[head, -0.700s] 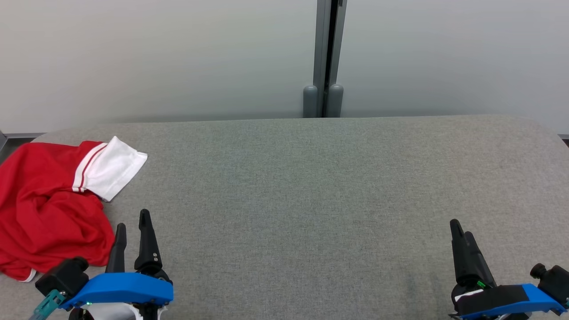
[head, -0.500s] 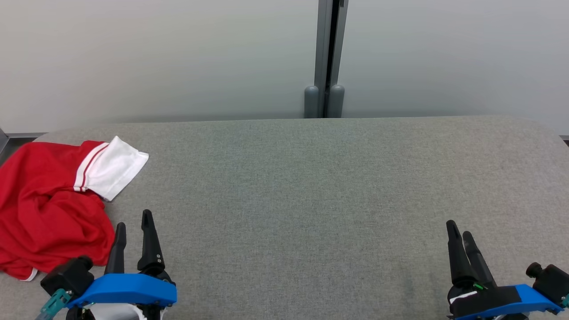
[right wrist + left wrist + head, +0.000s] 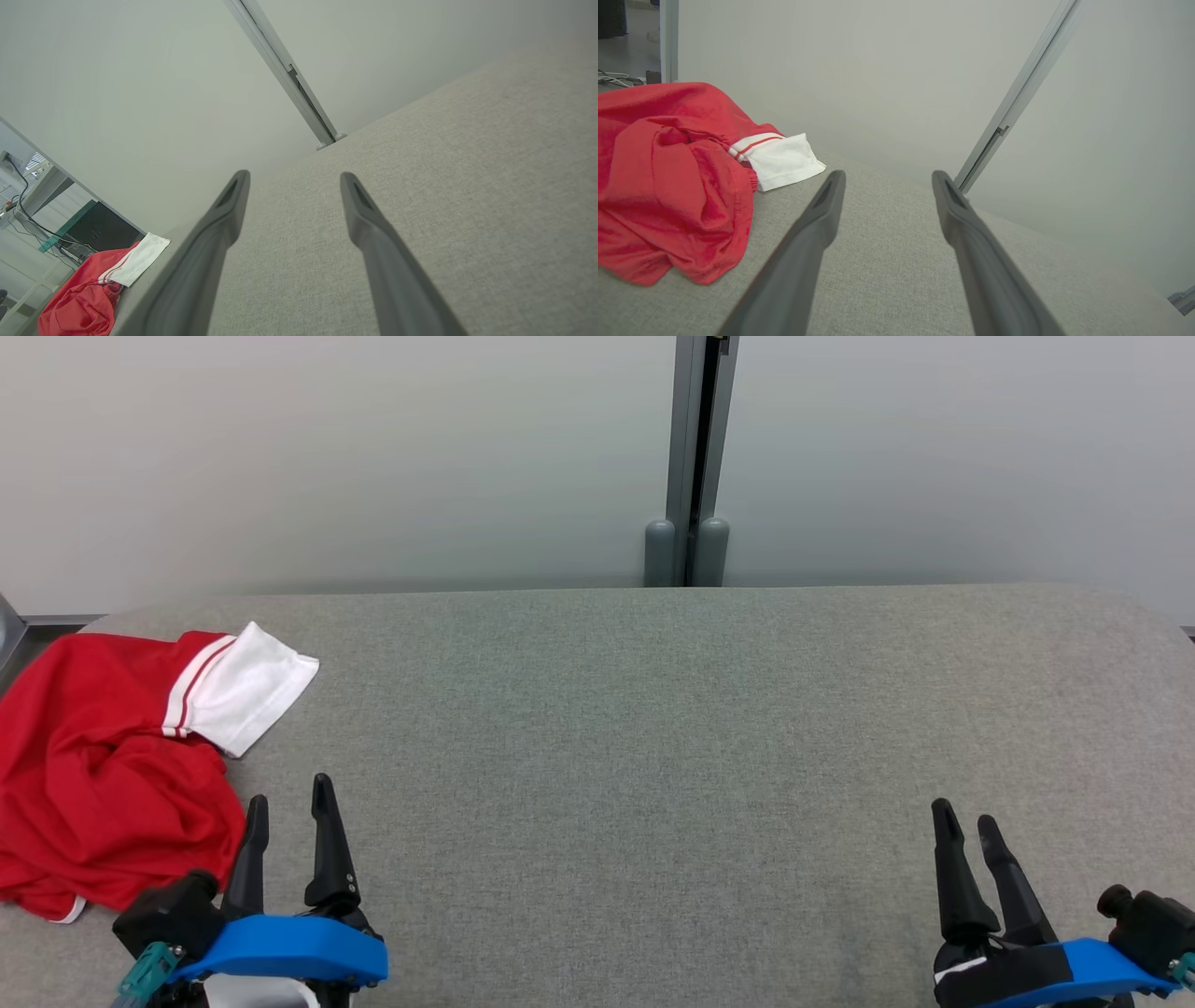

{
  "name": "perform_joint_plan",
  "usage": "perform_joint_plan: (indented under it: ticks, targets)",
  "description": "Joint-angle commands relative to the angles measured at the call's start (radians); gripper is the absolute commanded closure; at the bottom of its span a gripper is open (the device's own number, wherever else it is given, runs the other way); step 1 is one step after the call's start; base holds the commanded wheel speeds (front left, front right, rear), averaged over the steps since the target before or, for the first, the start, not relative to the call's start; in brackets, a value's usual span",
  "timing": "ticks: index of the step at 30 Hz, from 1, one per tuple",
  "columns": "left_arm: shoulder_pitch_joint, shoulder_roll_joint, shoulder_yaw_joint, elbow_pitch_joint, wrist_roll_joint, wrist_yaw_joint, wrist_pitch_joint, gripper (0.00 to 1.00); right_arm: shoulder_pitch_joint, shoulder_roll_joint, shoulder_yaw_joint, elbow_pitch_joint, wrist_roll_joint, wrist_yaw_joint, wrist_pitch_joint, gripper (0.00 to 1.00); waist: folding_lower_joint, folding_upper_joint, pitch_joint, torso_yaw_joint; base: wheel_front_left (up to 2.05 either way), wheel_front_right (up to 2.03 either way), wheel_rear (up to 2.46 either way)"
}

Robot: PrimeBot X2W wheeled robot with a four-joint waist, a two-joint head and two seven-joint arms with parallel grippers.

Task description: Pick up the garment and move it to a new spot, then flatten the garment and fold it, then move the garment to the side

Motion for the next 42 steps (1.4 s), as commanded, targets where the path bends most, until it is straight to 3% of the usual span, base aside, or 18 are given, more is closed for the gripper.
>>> perform_joint_plan:
  ticks: [1,11,42]
  targets:
    - [-0.008,0.009,-0.005,-0.011,0.022,0.009,-0.009,0.00,0.005,-0.008,0.001,-0.013,-0.025,0.002,-0.011,0.00,0.0000,0.0000,-0.001,0.000,0.00,0.00,0.00]
    - [-0.003,0.011,-0.023,-0.004,0.098,0.001,-0.033,0.00,0.016,-0.009,0.007,-0.019,-0.117,0.002,-0.034,0.00,0.0000,0.0000,-0.004,0.000,0.00,0.00,0.00]
    - [0.007,0.026,-0.063,0.024,0.322,0.052,-0.095,0.00,0.045,-0.011,0.013,-0.006,-0.361,0.003,-0.098,0.00,0.0000,0.0000,-0.010,0.012,0.00,0.00,0.00]
